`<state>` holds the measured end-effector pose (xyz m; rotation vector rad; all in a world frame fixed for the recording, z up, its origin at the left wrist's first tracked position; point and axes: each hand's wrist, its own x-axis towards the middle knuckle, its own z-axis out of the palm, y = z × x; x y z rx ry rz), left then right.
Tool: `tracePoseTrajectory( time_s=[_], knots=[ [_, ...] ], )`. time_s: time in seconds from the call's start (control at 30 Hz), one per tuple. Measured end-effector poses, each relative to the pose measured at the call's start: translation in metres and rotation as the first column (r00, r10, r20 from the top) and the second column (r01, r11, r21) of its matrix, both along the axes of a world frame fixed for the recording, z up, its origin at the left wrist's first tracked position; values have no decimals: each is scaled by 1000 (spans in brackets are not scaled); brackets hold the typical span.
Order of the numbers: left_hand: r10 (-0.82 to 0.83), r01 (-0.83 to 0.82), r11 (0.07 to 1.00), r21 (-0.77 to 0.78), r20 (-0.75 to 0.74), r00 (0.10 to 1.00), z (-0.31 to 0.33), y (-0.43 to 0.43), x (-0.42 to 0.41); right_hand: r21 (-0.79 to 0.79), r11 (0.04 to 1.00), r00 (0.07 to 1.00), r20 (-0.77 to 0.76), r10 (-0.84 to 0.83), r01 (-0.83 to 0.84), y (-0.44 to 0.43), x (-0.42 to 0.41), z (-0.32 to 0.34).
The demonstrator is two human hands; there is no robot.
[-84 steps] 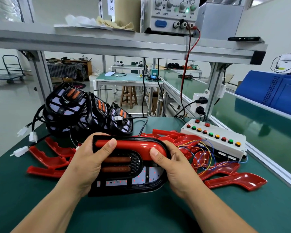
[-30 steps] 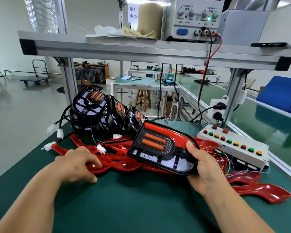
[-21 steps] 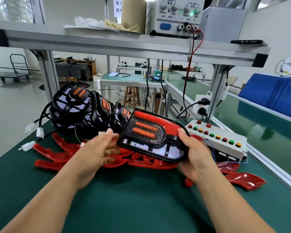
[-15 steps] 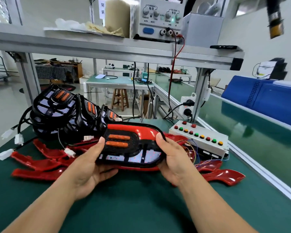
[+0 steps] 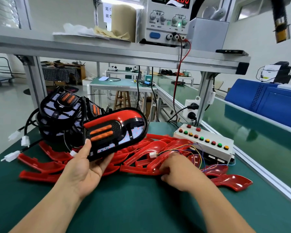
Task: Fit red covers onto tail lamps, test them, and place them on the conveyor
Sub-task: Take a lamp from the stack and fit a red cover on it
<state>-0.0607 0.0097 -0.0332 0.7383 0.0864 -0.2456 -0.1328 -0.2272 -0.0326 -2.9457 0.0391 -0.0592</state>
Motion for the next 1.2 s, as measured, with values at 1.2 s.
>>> tracePoseTrajectory(
  time_s=[1.2],
  knots=[
    [-61, 61, 998, -15, -10, 998, 1, -8, -17, 41, 712, 713, -62, -698, 701, -117, -75, 1]
  ],
)
